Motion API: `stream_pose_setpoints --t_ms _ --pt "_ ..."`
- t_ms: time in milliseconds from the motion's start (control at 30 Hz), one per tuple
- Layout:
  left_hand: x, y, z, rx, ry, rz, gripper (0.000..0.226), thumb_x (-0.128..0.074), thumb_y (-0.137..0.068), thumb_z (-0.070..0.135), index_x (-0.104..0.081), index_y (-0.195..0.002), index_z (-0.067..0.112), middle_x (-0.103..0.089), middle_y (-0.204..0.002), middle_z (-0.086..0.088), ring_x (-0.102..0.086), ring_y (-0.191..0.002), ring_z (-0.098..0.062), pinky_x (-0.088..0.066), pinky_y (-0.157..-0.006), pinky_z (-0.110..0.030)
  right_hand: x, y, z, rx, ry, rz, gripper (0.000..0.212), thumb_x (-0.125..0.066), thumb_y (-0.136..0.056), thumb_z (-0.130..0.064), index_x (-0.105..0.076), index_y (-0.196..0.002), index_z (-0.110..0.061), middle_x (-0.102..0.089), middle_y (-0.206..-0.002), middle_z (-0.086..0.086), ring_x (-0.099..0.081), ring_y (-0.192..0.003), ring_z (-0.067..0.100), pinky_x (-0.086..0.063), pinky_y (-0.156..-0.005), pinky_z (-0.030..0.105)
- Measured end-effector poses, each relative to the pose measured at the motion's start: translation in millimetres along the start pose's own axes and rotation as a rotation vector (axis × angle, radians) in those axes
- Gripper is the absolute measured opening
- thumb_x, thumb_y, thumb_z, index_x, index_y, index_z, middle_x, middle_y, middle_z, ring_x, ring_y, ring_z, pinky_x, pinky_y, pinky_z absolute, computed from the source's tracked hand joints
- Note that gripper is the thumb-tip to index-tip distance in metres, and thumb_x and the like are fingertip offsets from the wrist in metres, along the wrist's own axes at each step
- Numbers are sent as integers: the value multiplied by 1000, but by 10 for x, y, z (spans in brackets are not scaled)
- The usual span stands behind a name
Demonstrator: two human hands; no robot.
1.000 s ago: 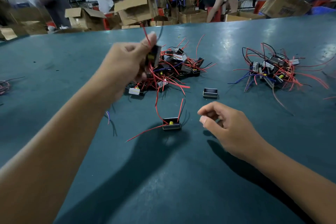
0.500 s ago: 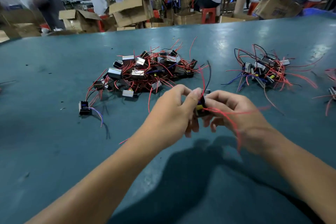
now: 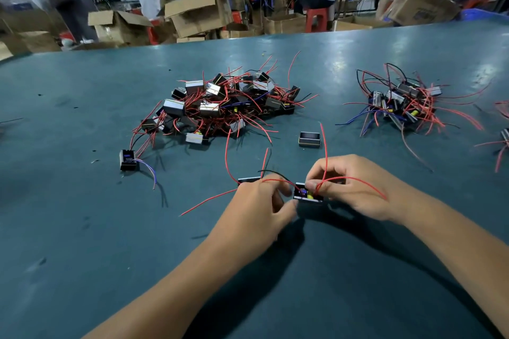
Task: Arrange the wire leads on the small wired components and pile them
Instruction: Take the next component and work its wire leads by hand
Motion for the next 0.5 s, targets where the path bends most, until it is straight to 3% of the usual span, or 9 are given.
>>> stream_pose_setpoints --t_ms 100,233,300,400,433,500 --pt "-93 -10 23 -53 -107 -65 12 -67 -90 24 -65 -83 15 -64 -69 4 -56 -65 -12 -40 -59 -25 -1 -5 3 34 171 45 14 -68 -91 -37 -67 -80 -28 -69 -72 -8 -57 -62 2 -43 -63 21" --pt "-8 -12 50 -89 -80 -57 13 -68 -89 18 -60 -79 18 -57 -62 11 -51 -60 -4 -36 -57 -17 205 -17 44 -22 221 111 10 -68 -91 -33 -68 -81 -29 -69 -75 -9 -62 -70 10 -49 -75 31" --pt "300 -31 36 -92 -72 122 19 -69 -85 13 -57 -72 19 -58 -60 8 -52 -58 -6 -38 -56 -19 642 37 96 -85 214 317 9 -65 -93 -21 -69 -87 -25 -71 -80 -7 -64 -70 11 -50 -71 32" --pt "955 56 -40 -75 112 529 14 -64 -82 19 -58 -69 21 -58 -59 9 -48 -50 -6 -39 -51 -17 1389 372 -69 -25 -78 779 14 -55 -95 -7 -67 -97 -13 -72 -86 6 -65 -67 10 -49 -57 26" --pt "1060 78 -73 -74 211 595 13 -62 -83 21 -59 -71 23 -57 -59 10 -48 -50 -5 -40 -52 -19 1484 472 -225 73 -184 856 14 -54 -94 -6 -67 -99 -11 -70 -84 4 -66 -67 9 -51 -56 24" --pt "1103 74 -144 -56 358 629 12 -61 -86 22 -60 -76 29 -58 -62 9 -54 -51 -15 -44 -51 -29 1272 492 -618 280 -358 768 14 -54 -93 -8 -66 -98 -13 -71 -81 3 -70 -74 13 -56 -65 21"
Point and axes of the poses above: each hand's wrist, its own y-axis away from the middle knuckle, its own x-axis out of the back of the hand, z = x × y, the point moved 10 cm from there along -y, towards the middle knuckle
